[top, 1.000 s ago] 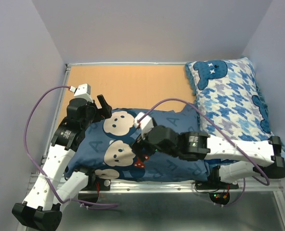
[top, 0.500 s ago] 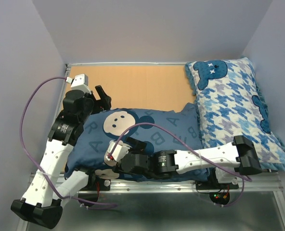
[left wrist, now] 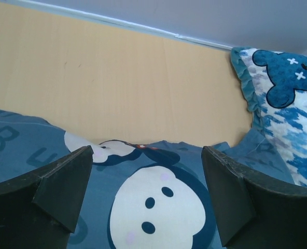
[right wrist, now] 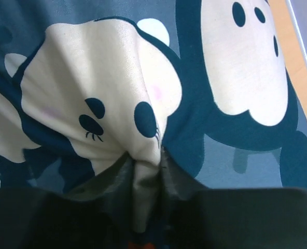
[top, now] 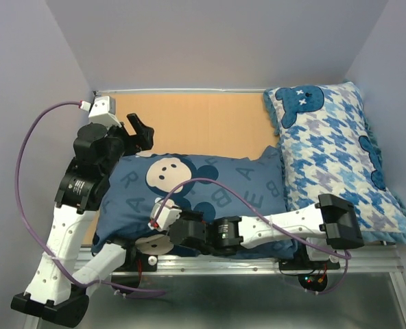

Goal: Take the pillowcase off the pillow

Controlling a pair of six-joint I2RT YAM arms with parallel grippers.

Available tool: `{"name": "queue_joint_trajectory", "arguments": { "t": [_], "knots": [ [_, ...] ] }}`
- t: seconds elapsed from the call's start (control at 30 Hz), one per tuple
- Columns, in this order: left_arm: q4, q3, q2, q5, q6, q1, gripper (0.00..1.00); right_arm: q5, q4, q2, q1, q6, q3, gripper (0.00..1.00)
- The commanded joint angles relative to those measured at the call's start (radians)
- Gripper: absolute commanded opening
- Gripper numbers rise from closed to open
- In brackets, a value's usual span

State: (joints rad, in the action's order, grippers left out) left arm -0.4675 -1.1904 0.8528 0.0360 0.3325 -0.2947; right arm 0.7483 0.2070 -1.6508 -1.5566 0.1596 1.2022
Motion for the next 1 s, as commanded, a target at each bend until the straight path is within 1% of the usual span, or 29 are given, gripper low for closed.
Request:
{"name": "queue_joint_trajectory", "arguments": {
  "t": [0.0,0.03,0.07,0.1,0.2,0.23,0.3,0.33,0.4,0.53,0.57,0.6,0.63,0.7,0.77,0.83,0.87,0.9,0.93,0.97],
  "knots": [
    [-0.011,-0.054,-0.027,-0.031,-0.020,0.002,0.96,0.002,-0.060,-0.007,0.042,0.008,0.020,0.13],
    [-0.013,-0.063,-0.029,-0.030,-0.024,0.002,0.95,-0.019,-0.060,0.012,0.053,0.006,0.040,0.10],
    [-0.013,-0.069,-0.031,-0.060,-0.026,0.002,0.94,-0.032,-0.060,0.023,0.062,0.000,0.055,0.07],
    [-0.014,-0.074,-0.032,-0.068,-0.030,0.002,0.92,-0.049,-0.060,0.048,0.091,-0.008,0.071,0.04],
    [-0.014,-0.101,-0.035,-0.111,-0.046,0.002,0.91,-0.153,-0.058,0.081,0.151,-0.041,0.144,0.02],
    [-0.014,-0.116,-0.037,-0.131,-0.053,0.002,0.90,-0.220,-0.057,0.098,0.199,-0.051,0.167,0.02],
    [-0.013,-0.132,-0.037,-0.153,-0.072,0.002,0.90,-0.292,-0.047,0.108,0.252,-0.089,0.238,0.02],
    [-0.014,-0.144,-0.035,-0.163,-0.076,0.002,0.90,-0.370,-0.032,0.106,0.306,-0.103,0.261,0.02],
    [-0.016,-0.152,-0.041,-0.179,-0.092,0.002,0.90,-0.441,-0.014,0.088,0.389,-0.137,0.342,0.02],
    [-0.022,-0.146,-0.054,-0.186,-0.092,0.002,0.91,-0.587,0.020,0.046,0.527,-0.207,0.444,0.01],
    [-0.022,-0.140,-0.058,-0.185,-0.090,0.002,0.91,-0.669,0.020,0.040,0.555,-0.245,0.457,0.01],
    [-0.022,-0.133,-0.066,-0.185,-0.087,0.002,0.91,-0.708,0.020,0.023,0.582,-0.267,0.471,0.01],
    [-0.022,-0.118,-0.067,-0.182,-0.081,0.002,0.91,-0.780,0.020,0.013,0.633,-0.287,0.506,0.01],
    [-0.019,-0.103,-0.078,-0.177,-0.072,0.002,0.91,-0.845,0.019,-0.009,0.699,-0.337,0.543,0.00],
    [-0.019,-0.084,-0.081,-0.154,-0.056,0.002,0.91,-0.935,0.020,-0.052,0.737,-0.368,0.610,0.01],
    [-0.022,-0.069,-0.089,-0.119,-0.046,0.002,0.91,-1.009,0.019,-0.101,0.802,-0.429,0.654,0.01],
    [-0.022,-0.063,-0.092,-0.102,-0.027,0.002,0.91,-1.080,0.019,-0.118,0.823,-0.474,0.678,0.01],
    [-0.020,-0.054,-0.100,-0.088,-0.015,0.002,0.91,-1.113,0.019,-0.132,0.864,-0.494,0.716,0.00],
    [-0.014,-0.022,-0.107,-0.073,0.022,0.002,0.91,-1.167,0.016,-0.157,0.881,-0.524,0.738,0.01],
    [-0.005,0.000,-0.116,-0.064,0.045,0.002,0.91,-1.187,0.015,-0.168,0.894,-0.534,0.753,0.01]
  ]
}}
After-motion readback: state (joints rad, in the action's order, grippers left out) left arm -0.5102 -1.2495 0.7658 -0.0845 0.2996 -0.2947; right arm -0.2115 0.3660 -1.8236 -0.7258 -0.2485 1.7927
